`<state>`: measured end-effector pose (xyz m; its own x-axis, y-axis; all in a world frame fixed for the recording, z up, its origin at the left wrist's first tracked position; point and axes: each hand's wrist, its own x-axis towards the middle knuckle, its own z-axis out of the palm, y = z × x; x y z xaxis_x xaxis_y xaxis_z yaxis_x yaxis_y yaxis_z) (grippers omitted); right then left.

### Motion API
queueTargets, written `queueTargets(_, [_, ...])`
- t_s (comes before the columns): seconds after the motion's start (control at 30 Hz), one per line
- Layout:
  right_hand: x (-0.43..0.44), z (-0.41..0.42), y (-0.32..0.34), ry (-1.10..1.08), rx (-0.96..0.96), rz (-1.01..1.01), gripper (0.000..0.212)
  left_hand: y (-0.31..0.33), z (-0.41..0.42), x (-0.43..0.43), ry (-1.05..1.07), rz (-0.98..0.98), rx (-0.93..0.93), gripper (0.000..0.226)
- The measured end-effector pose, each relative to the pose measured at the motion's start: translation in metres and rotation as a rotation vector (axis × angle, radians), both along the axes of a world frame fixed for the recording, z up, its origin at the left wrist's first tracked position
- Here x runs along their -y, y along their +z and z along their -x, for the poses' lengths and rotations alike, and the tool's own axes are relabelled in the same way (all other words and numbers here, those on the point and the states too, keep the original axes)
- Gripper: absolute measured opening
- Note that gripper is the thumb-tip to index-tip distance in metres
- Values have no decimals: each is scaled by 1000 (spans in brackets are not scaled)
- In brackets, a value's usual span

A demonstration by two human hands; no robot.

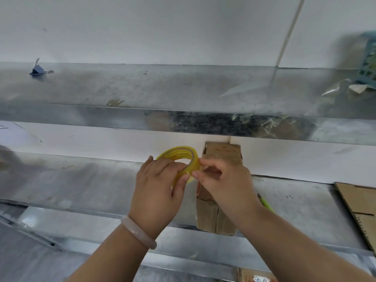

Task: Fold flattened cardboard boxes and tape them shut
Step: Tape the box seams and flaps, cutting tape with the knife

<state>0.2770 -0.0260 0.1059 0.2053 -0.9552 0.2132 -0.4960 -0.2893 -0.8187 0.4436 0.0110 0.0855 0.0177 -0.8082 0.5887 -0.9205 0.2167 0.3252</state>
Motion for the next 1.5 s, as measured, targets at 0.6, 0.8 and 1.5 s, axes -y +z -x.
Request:
queueTargets(0.6, [-16, 37, 15, 194, 4, -84, 15, 30, 10, -15, 101, -96, 183, 65])
queueTargets(0.8, [-15, 41, 18, 189, 401, -307, 12, 20, -12, -29, -181, -226, -393, 40])
queueTargets(1.5, [-28, 88, -15, -181, 294, -301, 12, -8, -38, -18, -357, -173, -80, 39])
